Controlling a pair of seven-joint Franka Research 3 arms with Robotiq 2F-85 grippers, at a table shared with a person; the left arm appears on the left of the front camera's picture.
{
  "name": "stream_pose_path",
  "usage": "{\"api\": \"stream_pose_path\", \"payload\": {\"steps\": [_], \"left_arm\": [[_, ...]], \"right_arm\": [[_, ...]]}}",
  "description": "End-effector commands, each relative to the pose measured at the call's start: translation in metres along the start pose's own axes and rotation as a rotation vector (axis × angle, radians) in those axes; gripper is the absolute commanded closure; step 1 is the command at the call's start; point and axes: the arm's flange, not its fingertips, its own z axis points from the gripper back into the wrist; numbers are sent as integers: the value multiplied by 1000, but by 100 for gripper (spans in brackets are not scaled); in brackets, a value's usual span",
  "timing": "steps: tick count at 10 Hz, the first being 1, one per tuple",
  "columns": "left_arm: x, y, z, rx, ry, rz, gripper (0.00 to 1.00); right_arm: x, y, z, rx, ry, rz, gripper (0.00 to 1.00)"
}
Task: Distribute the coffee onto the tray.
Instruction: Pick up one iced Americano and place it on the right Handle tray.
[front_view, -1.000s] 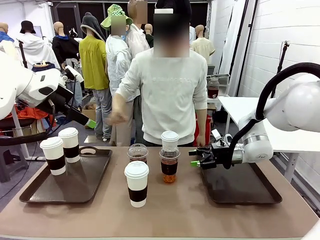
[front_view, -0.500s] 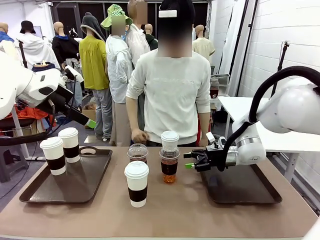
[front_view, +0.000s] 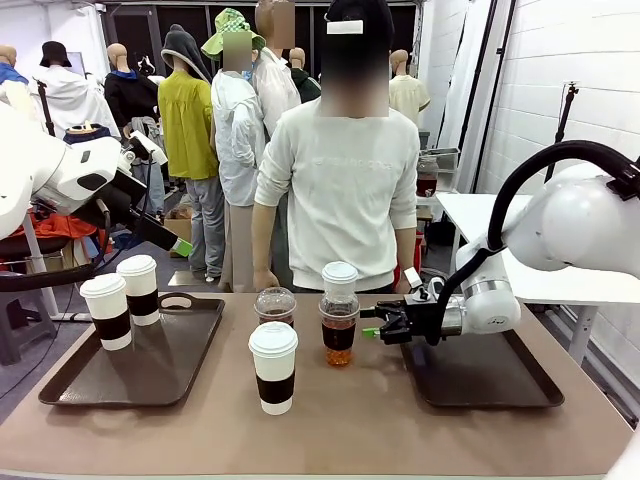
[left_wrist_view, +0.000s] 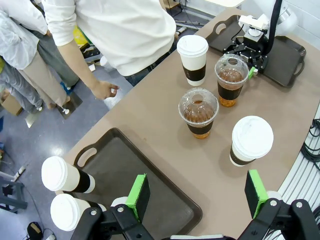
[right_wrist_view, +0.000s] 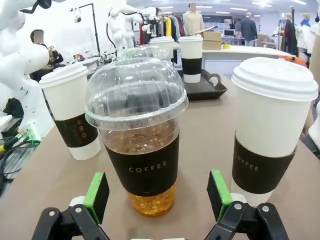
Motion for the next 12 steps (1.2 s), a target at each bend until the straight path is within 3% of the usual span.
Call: {"api": "stream_pose_path", "payload": {"steps": [1, 12], "left_arm": [[-2, 1, 1, -20, -4, -11, 0], [-2, 1, 1, -20, -4, -11, 0]], "right_arm": [[-5, -6, -10, -5, -22, 10, 0], [-7, -11, -42, 59, -25, -3, 0]]}}
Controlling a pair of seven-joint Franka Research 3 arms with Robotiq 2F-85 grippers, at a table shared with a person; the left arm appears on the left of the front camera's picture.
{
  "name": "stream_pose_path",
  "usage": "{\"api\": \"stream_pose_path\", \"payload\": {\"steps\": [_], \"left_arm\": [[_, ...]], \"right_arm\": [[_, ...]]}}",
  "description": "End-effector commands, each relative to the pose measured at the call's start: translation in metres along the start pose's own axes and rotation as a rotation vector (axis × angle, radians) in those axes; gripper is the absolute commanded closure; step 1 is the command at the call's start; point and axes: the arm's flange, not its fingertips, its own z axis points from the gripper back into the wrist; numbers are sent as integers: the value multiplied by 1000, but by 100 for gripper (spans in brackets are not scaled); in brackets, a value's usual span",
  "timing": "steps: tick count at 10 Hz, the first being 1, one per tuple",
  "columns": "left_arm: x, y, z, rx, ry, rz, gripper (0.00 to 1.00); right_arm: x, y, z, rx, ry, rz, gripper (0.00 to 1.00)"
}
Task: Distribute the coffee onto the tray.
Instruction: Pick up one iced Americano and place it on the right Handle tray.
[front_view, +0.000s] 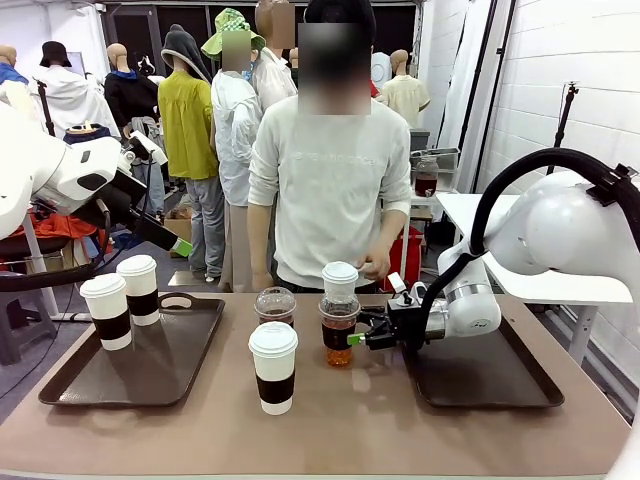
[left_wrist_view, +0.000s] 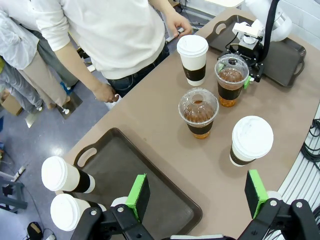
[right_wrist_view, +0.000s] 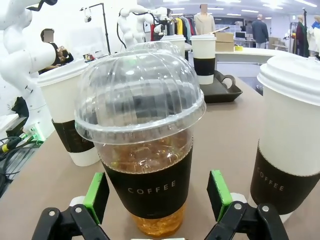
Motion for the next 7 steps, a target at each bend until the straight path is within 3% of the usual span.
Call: {"api": "stream_pose_path", "payload": {"steps": [1, 7], "left_arm": [[-2, 1, 1, -20, -4, -11, 0], [-2, 1, 1, -20, -4, -11, 0]], "right_arm": [[0, -9, -10, 8, -16, -7, 0], [-2, -13, -33, 45, -17, -20, 0]]}}
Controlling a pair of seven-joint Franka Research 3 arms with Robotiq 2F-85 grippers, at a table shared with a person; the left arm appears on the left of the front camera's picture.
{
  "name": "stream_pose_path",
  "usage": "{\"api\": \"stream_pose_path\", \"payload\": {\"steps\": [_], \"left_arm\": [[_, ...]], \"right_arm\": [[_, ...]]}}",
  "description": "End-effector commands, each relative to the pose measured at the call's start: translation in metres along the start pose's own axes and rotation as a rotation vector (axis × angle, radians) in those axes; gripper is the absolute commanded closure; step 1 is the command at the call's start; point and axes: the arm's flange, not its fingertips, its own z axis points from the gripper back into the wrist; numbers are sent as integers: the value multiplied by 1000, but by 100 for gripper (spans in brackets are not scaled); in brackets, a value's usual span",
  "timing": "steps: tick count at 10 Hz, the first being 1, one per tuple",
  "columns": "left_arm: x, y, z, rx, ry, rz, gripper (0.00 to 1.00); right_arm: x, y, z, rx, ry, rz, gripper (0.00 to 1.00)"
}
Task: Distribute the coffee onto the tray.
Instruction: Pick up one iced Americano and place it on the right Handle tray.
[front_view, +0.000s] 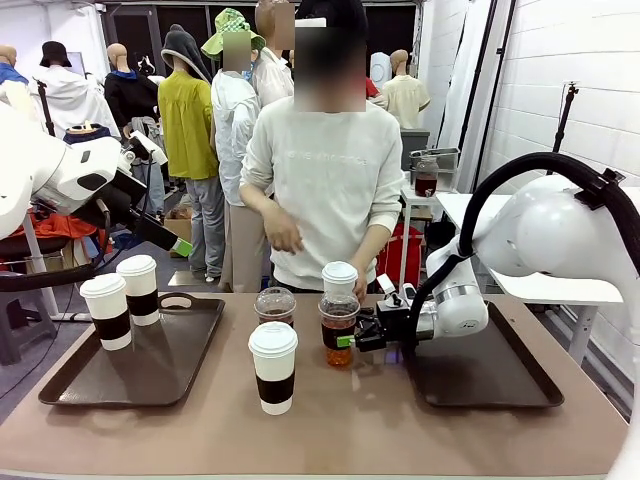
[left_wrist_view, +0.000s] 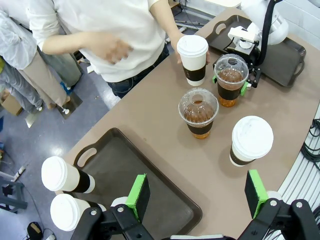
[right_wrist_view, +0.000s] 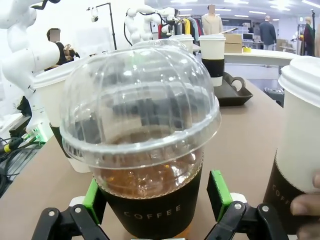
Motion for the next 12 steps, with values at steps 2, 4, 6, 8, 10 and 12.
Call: {"api": "stream_pose_path", "payload": {"steps": [2, 4, 6, 8, 10, 12], "left_arm": [[-2, 1, 1, -20, -4, -11, 0], [-2, 1, 1, -20, -4, -11, 0], [-2, 1, 1, -20, -4, -11, 0], [-2, 1, 1, -20, -4, -11, 0], [-2, 1, 1, -20, -4, -11, 0], [-2, 1, 1, -20, -4, -11, 0]], "right_arm": [[1, -9, -12, 13, -18, -28, 0], [1, -9, -13, 18, -16, -47, 0], [0, -7, -12, 43, -9, -63, 0], [2, -5, -10, 53, -9, -57, 18], [3, -1, -8, 56, -6, -68, 18], [6, 2, -4, 71, -29, -68, 18]]}}
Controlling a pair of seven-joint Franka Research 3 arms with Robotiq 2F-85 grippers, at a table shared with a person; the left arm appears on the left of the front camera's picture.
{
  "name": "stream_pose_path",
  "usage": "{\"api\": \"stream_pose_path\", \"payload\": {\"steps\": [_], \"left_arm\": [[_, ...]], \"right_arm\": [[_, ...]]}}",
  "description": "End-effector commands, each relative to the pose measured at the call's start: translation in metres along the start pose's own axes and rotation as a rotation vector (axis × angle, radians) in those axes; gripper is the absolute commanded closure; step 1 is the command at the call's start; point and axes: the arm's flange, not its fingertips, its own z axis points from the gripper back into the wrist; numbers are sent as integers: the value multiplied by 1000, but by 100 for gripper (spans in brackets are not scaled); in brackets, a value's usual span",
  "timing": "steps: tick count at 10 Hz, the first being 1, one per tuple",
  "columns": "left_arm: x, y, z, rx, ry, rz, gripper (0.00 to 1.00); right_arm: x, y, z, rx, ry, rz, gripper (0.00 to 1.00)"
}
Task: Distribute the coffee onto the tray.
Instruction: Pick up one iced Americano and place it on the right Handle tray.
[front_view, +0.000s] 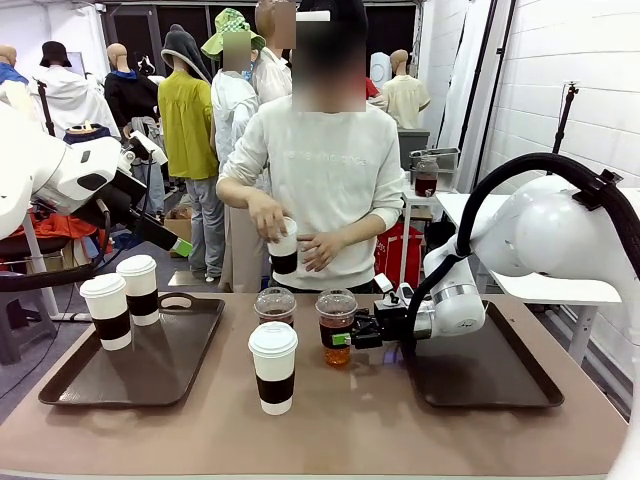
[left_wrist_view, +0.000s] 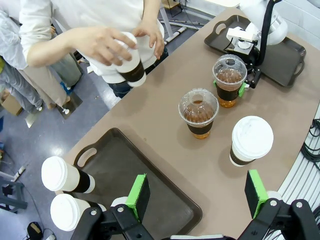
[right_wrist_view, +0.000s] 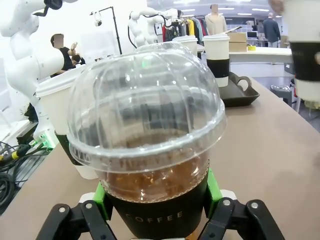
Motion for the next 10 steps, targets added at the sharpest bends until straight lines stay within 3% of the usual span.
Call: {"api": "stream_pose_path", "payload": {"steps": [1, 6, 10], "left_arm": [[-2, 1, 1, -20, -4, -11, 0], [-2, 1, 1, -20, -4, -11, 0], [-2, 1, 1, -20, -4, -11, 0]], "right_arm": [[7, 4, 2, 49, -26, -17, 18], [77, 37, 46, -4, -35, 39, 18], [105, 59, 134, -110, -18, 57, 18]]}}
